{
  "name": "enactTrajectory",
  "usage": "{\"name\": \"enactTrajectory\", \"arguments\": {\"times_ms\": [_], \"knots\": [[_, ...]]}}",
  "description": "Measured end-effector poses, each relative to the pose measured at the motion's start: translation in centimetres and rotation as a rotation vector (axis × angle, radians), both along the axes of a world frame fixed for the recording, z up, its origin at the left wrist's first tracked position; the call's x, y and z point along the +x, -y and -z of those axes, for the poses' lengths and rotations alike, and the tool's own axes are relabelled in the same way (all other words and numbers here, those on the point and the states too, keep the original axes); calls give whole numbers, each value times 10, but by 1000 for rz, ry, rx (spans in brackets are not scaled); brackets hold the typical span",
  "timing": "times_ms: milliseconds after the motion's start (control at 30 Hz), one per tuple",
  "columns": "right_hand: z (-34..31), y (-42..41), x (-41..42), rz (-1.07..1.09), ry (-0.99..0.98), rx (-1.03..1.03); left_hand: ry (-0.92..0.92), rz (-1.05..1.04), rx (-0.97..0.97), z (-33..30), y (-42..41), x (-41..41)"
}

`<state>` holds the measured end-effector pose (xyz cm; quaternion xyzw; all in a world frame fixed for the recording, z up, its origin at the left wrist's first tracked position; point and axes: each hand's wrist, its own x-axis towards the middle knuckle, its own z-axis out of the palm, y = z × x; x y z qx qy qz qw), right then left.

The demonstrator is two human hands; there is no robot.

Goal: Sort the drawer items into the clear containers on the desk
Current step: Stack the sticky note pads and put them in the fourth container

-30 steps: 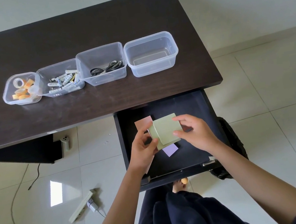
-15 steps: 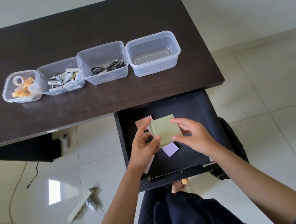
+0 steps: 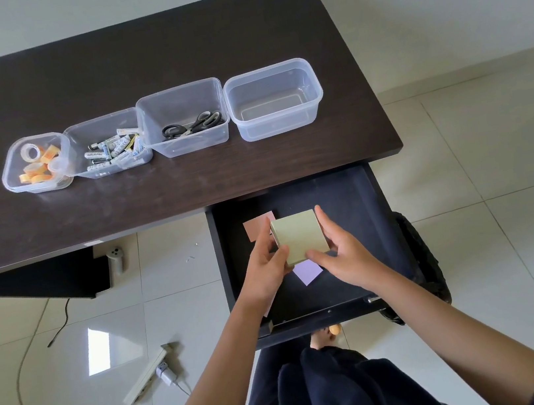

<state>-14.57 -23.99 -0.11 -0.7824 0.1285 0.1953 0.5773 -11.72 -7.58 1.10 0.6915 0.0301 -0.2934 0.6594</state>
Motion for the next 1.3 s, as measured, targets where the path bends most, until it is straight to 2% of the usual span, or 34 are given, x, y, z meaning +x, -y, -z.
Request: {"name": "enactTrajectory", "arguments": {"times_ms": [167,567,1000,1300], "knots": [[-2,-10,-3,22,-3,23,-48,25,20,1,6,-2],[0,-16,0,-32,33,30,-20,42,25,0,2,1],[4,-14,3,-107,-22,35,-11,48,21,3,-10,-1],[-8,-4,14,-148,172,-156,-91,28,-25,-6,-10,-1]]}}
